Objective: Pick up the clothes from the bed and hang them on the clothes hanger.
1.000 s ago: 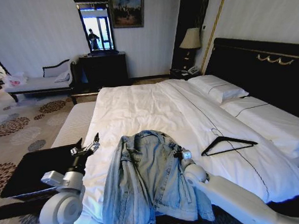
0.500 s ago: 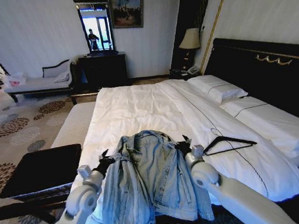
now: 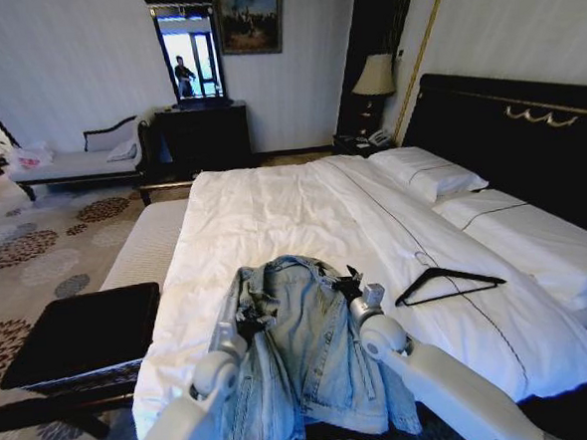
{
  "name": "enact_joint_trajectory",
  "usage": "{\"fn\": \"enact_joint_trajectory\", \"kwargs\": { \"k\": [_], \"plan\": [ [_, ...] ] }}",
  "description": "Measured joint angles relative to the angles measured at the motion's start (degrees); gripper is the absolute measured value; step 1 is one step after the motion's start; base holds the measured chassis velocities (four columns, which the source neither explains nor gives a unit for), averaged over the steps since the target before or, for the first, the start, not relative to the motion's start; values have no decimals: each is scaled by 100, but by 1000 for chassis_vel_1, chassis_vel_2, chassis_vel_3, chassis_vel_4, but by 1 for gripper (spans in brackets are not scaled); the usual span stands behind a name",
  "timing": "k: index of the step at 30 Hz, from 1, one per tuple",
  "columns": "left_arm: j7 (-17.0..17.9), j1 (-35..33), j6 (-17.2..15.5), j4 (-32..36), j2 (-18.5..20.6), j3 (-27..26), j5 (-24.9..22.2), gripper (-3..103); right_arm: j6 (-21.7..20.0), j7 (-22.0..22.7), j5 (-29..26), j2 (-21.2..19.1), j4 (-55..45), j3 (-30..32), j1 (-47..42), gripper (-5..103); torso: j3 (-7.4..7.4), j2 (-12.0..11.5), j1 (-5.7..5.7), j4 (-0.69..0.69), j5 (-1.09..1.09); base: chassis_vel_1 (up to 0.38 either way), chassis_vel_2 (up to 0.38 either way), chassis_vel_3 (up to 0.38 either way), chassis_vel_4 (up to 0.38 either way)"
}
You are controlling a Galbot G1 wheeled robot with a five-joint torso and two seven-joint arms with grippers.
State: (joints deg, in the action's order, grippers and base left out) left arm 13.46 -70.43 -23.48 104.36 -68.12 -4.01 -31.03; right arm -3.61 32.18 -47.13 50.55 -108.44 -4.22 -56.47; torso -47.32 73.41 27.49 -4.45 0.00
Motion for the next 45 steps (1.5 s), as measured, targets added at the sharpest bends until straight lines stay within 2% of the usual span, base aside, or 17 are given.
{"fn": "enact_joint_trajectory", "kwargs": {
  "k": [7, 18, 19, 20, 23, 25, 29, 31, 35, 37, 40, 43, 45],
  "plan": [
    [172, 105, -2, -416, -337, 138, 133, 100, 4, 32, 2, -16, 12, -4, -43, 100, 0, 0, 1, -2, 0, 0, 0, 0, 0],
    [222, 92, -200, -669, -396, -161, 71, 94, 4, 51, -7, -90, 57, -31, -10, 100, 1, 0, 0, -2, -1, 0, 0, 0, 0],
    [188, 86, -200, -679, -374, -209, 49, 84, 4, 52, -11, -97, 70, -36, 4, 100, 1, 0, 0, -2, 0, 0, 0, 0, 0],
    [167, 81, -196, -679, -367, -227, 44, 84, 4, 53, -12, -98, 75, -40, 11, 100, 1, 0, 0, -2, 0, 0, 0, 0, 0],
    [53, 40, -114, -659, -349, -314, 34, 68, 4, 55, -18, -97, 90, -52, 31, 100, 1, 0, 0, -1, 0, 0, 0, 0, 0],
    [7, 28, -80, -645, -349, -339, 34, 68, 4, 56, -18, -97, 91, -53, 33, 100, 1, 0, 0, 0, 0, 0, 0, 0, 0],
    [-188, -26, 71, -586, -320, -418, 32, 46, 9, 59, -18, -104, 104, -48, 14, 100, 1, 0, 0, -1, 0, 0, 0, 0, 0],
    [-226, -36, 99, -574, -311, -430, 31, 46, 14, 60, -15, -106, 107, -42, 6, 100, 1, 0, 0, -2, 0, 0, 0, 0, 0],
    [-382, -66, 228, -543, -286, -513, 20, 24, 28, 84, -3, -110, 111, -16, -39, 100, 1, 0, 0, -2, -1, 0, 0, 0, 0],
    [-407, -71, 249, -532, -284, -538, 12, 24, 28, 91, 0, -111, 111, -13, -43, 100, 1, 0, 0, -2, -1, 0, 0, 0, 0],
    [-516, -87, 334, -448, -279, -686, -71, 8, 29, 119, 6, -115, 111, -2, -52, 100, 0, 0, 0, -2, -1, 0, 0, 0, 0],
    [-595, -98, 387, -362, -279, -849, -166, 4, 29, 132, 7, -118, 111, 7, -56, 100, 1, 0, 0, -2, -1, 0, 0, 0, 0],
    [-705, -120, 472, -230, -268, -1113, -400, 0, 29, 137, 8, -125, 105, 11, -57, 100, 0, 0, 0, -2, -3, 0, 0, 0, 0]
  ]
}}
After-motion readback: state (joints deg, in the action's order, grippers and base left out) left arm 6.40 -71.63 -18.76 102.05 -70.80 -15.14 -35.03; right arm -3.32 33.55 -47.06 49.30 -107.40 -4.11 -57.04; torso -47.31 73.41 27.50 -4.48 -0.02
